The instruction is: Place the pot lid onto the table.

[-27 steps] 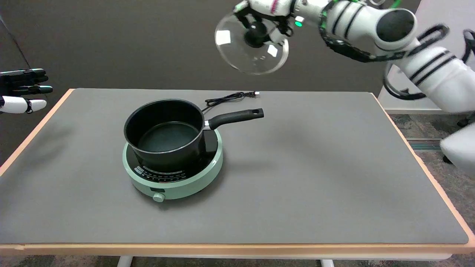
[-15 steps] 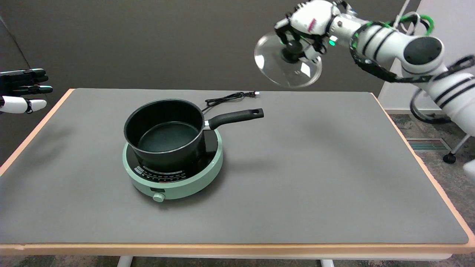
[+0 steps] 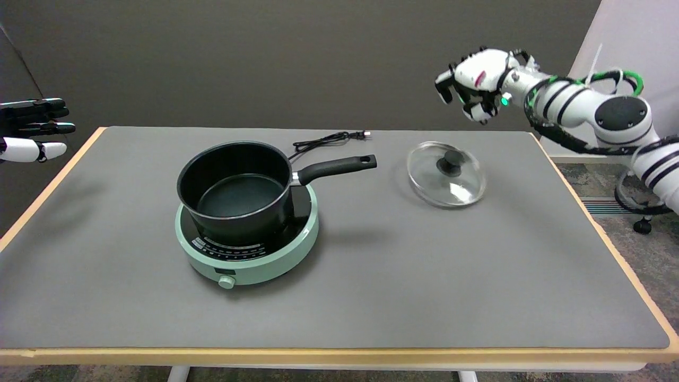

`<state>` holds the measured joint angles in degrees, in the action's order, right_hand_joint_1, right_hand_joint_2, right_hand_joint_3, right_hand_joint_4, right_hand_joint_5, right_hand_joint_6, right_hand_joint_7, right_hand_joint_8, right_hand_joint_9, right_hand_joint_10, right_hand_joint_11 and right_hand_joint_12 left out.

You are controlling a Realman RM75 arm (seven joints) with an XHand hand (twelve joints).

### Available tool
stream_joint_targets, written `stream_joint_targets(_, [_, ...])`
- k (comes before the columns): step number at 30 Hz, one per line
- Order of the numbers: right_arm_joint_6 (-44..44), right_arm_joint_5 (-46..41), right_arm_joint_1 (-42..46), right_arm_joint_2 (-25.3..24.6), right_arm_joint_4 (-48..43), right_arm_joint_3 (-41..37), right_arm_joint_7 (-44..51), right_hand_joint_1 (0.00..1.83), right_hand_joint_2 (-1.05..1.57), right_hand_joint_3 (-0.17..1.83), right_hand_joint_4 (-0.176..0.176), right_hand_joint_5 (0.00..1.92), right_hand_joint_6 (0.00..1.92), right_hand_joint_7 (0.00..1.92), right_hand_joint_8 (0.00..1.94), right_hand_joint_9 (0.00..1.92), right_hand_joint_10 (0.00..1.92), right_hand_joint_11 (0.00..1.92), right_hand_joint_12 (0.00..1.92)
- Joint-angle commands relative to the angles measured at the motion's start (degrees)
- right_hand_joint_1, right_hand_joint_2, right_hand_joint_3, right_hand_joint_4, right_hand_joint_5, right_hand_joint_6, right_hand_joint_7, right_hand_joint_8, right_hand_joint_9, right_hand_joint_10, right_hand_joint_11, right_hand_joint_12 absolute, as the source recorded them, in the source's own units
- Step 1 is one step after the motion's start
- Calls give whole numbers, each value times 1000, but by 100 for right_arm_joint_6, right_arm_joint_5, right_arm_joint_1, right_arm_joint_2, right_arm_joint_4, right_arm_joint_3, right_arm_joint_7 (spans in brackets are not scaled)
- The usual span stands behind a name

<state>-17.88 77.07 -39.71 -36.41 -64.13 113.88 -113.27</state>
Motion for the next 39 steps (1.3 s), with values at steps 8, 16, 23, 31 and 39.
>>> stream_joint_targets(8, [232,-48,1888,-396,333,-1136,-1,1356,861,604,176,526,1464,892,1313,821,1499,472,1921])
stream_joint_targets(16, [221,-48,2196,-405,-142,-1568,15,1357,860,605,176,526,1465,892,1314,823,1505,477,1921])
stream_joint_targets(23, [176,-36,2503,-405,-682,-2176,39,1357,862,603,176,527,1466,890,1316,821,1517,479,1921])
stream_joint_targets(31, [180,-48,2947,-409,-1382,-2636,47,1357,863,602,176,528,1463,890,1316,820,1532,481,1921])
stream_joint_targets(39, [424,-48,3762,-808,-2304,-3610,47,1187,1082,233,-21,725,1437,948,1066,891,1212,540,1884])
